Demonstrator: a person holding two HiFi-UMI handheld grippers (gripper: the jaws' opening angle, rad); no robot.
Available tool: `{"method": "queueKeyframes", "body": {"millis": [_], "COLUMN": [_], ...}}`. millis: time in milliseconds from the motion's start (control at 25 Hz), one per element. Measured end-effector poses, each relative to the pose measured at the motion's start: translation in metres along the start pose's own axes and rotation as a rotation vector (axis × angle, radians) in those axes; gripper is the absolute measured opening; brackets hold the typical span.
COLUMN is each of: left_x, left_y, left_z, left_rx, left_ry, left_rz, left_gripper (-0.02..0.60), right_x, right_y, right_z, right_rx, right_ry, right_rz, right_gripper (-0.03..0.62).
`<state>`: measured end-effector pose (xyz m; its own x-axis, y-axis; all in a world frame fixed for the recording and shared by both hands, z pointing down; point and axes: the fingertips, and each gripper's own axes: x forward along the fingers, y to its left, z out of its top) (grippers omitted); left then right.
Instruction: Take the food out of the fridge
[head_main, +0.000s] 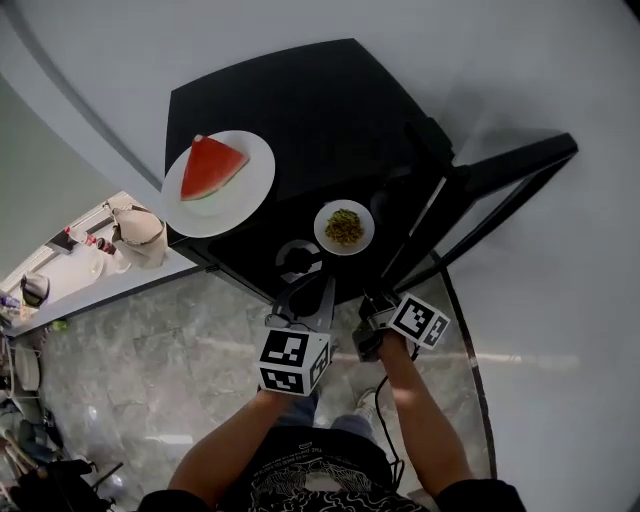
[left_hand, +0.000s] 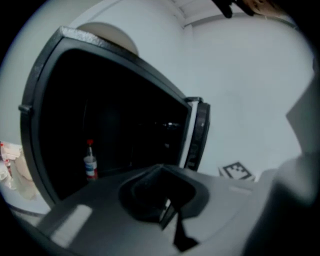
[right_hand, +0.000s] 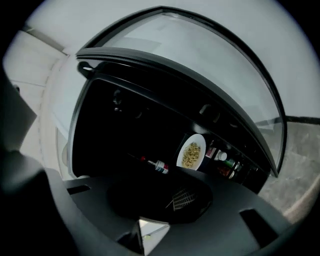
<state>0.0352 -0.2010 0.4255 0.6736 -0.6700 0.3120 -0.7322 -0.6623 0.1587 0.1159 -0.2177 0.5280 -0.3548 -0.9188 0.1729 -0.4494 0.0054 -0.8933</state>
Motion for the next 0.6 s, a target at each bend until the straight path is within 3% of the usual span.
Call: {"method": "queueKeyframes", "body": {"millis": [360,600], "left_x": [0.032,0.044], "left_y": [0.027,0.034], "left_z": [-0.025,-0.037], "left_rx": [0.038,0.07], "left_ry": [0.095,0.137], "left_rz": [-0.098,-0.14], "left_gripper": [0.0,0.0], "right_x": [0.053,0.08], "right_y": [-0.075,-0.099], "right_z": [0.0,-0.003], "right_rx": [0.185,0.283], "right_ry": [-0.069,-0.079], "right_rz": [-0.092,-0.106], "right_gripper": [0.103,0.103]}}
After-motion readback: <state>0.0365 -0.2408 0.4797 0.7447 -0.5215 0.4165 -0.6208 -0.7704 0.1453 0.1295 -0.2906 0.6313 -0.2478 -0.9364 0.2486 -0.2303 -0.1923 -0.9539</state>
